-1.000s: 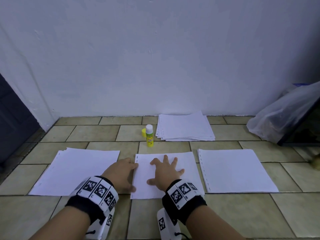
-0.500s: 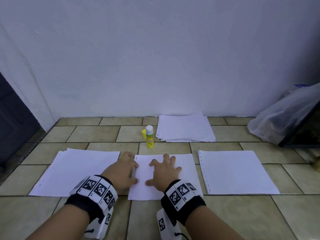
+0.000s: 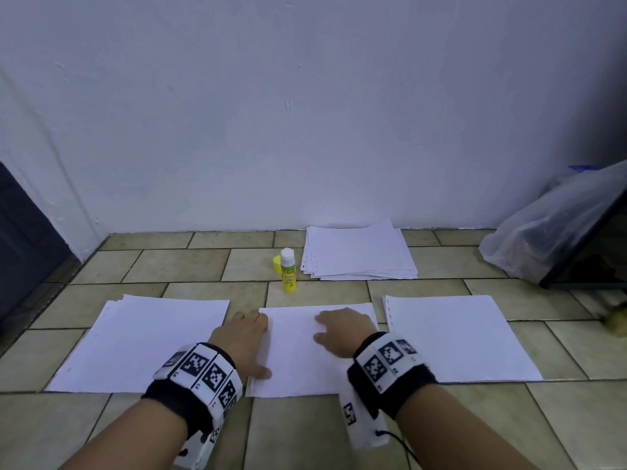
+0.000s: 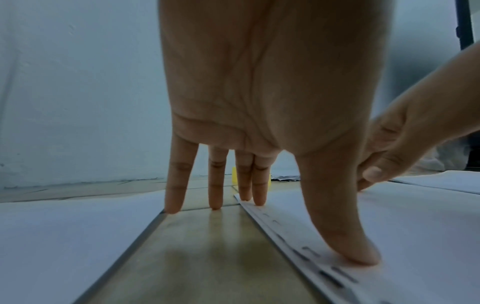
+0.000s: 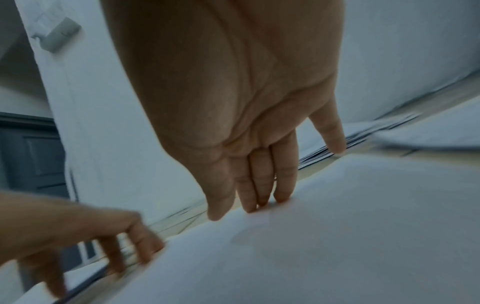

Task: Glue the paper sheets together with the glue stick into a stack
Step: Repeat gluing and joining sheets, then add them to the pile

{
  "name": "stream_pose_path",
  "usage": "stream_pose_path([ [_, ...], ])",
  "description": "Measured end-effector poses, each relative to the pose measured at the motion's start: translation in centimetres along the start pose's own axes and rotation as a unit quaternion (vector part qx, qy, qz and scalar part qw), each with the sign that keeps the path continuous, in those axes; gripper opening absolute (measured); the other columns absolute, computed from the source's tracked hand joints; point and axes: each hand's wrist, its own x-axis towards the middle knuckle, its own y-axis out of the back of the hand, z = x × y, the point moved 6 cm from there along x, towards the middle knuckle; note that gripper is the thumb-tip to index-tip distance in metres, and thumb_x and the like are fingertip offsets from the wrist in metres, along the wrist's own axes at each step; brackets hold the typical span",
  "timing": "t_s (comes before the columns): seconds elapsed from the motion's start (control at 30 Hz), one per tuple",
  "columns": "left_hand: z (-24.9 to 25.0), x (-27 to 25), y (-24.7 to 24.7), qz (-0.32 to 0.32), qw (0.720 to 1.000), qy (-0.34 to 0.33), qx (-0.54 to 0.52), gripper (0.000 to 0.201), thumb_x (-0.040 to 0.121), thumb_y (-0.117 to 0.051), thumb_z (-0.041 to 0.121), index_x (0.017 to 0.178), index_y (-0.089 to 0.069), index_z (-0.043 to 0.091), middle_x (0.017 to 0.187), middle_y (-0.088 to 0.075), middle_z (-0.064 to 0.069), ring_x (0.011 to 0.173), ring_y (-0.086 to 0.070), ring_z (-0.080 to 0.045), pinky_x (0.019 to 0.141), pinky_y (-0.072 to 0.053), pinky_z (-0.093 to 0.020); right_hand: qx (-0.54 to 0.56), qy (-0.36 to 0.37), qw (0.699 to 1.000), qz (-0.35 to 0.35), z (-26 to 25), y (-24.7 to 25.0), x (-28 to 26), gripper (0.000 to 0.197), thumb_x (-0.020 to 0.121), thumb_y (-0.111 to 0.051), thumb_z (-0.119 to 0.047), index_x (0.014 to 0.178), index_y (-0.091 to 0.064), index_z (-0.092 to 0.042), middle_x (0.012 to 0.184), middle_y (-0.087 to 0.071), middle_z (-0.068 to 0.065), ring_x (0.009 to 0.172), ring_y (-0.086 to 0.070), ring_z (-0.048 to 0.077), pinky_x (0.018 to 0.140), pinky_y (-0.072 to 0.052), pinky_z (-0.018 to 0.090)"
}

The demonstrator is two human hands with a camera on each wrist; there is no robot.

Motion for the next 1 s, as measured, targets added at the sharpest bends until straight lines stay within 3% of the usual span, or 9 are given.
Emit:
stream_pose_path([
  [0.17,0.2,0.0,0.4,0.011,0.999,-0.013,0.027,0.075,0.079,-0.069,0.052,0.135,-0.032,0.017,0.139,-0.034,0.001,0.128,-0.030,-0.019,0.098,-0.038,-0.034,-0.022,-0.076,0.997,0.027,4.5,1.6,-1.2,0.047,0.093,-0.053,-0.041,0.134,-0.049,-0.020,0.134,-0.051,0.004,0.123,-0.049,0.022,0.098,-0.042,0.035],
  [0.27,0.4,0.1,0.8,0.010,0.999,-0.012,0.038,0.074,0.077,-0.071,0.053,0.132,-0.036,0.017,0.137,-0.036,0.001,0.127,-0.030,-0.020,0.098,-0.036,-0.034,-0.088,-0.074,0.992,0.048,3.5,1.9,-1.4,0.041,0.088,-0.063,-0.039,0.119,-0.057,-0.014,0.115,-0.060,0.004,0.109,-0.058,0.022,0.091,-0.043,0.033],
  [0.33,0.7,0.1,0.9,0.001,0.999,-0.013,0.050,0.071,0.074,-0.074,0.052,0.127,-0.043,0.017,0.134,-0.036,0.000,0.126,-0.030,-0.020,0.100,-0.037,-0.033,-0.131,-0.064,0.987,0.060,2.4,1.8,-1.4,0.032,0.089,-0.062,-0.031,0.115,-0.057,-0.012,0.107,-0.061,0.001,0.107,-0.058,0.022,0.094,-0.042,0.035],
  [0.43,1.1,0.0,0.6,-0.017,0.997,-0.009,0.078,0.067,0.069,-0.078,0.050,0.121,-0.052,0.016,0.131,-0.033,-0.004,0.126,-0.027,-0.024,0.103,-0.036,-0.034,-0.130,-0.056,0.988,0.066,1.3,1.1,-1.5,0.033,0.092,-0.054,-0.018,0.124,-0.050,-0.010,0.124,-0.052,0.008,0.120,-0.045,0.028,0.097,-0.038,0.038],
  [0.57,1.6,-0.5,0.8,-0.004,0.996,-0.017,0.093,0.060,0.068,-0.079,0.049,0.115,-0.059,0.019,0.130,-0.031,-0.005,0.125,-0.025,-0.025,0.104,-0.035,-0.034,-0.098,-0.038,0.992,0.069,-0.3,0.0,-1.8,0.039,0.093,-0.044,-0.011,0.132,-0.039,-0.008,0.133,-0.040,0.015,0.124,-0.038,0.031,0.096,-0.040,0.038],
  [0.73,1.8,-1.3,1.1,0.025,0.993,-0.041,0.106,0.051,0.074,-0.077,0.041,0.118,-0.060,0.021,0.146,-0.017,-0.006,0.136,-0.016,-0.026,0.107,-0.028,-0.035,-0.039,-0.057,0.996,0.054,-1.8,-1.2,-1.5,0.043,0.094,-0.052,-0.023,0.133,-0.037,-0.010,0.132,-0.038,0.012,0.122,-0.039,0.031,0.089,-0.045,0.038],
  [0.8,2.4,-1.4,1.0,0.022,0.993,-0.085,0.083,0.046,0.076,-0.077,0.030,0.117,-0.058,0.021,0.152,-0.014,-0.001,0.141,-0.015,-0.023,0.110,-0.028,-0.036,-0.043,-0.055,0.996,0.058,-2.2,-1.3,-1.2,0.044,0.093,-0.056,-0.026,0.131,-0.039,-0.009,0.132,-0.039,0.011,0.121,-0.040,0.030,0.088,-0.044,0.038],
  [0.9,3.2,-1.5,0.7,-0.011,0.990,-0.141,0.018,0.048,0.078,-0.069,0.011,0.121,-0.049,0.021,0.143,-0.035,0.006,0.130,-0.038,-0.015,0.099,-0.039,-0.028,-0.052,-0.040,0.995,0.070,-2.7,-1.2,-1.2,0.042,0.094,-0.054,-0.023,0.130,-0.039,-0.008,0.132,-0.039,0.011,0.121,-0.040,0.029,0.088,-0.043,0.037],
  [1.0,3.4,-1.9,1.1,-0.029,0.991,-0.134,-0.003,0.044,0.084,-0.064,0.020,0.125,-0.051,0.025,0.134,-0.043,0.006,0.122,-0.045,-0.014,0.097,-0.041,-0.028,-0.084,-0.085,0.991,0.059,-2.6,-1.4,-1.5,0.044,0.093,-0.050,-0.024,0.132,-0.037,-0.007,0.136,-0.034,0.015,0.121,-0.039,0.034,0.087,-0.045,0.041],
])
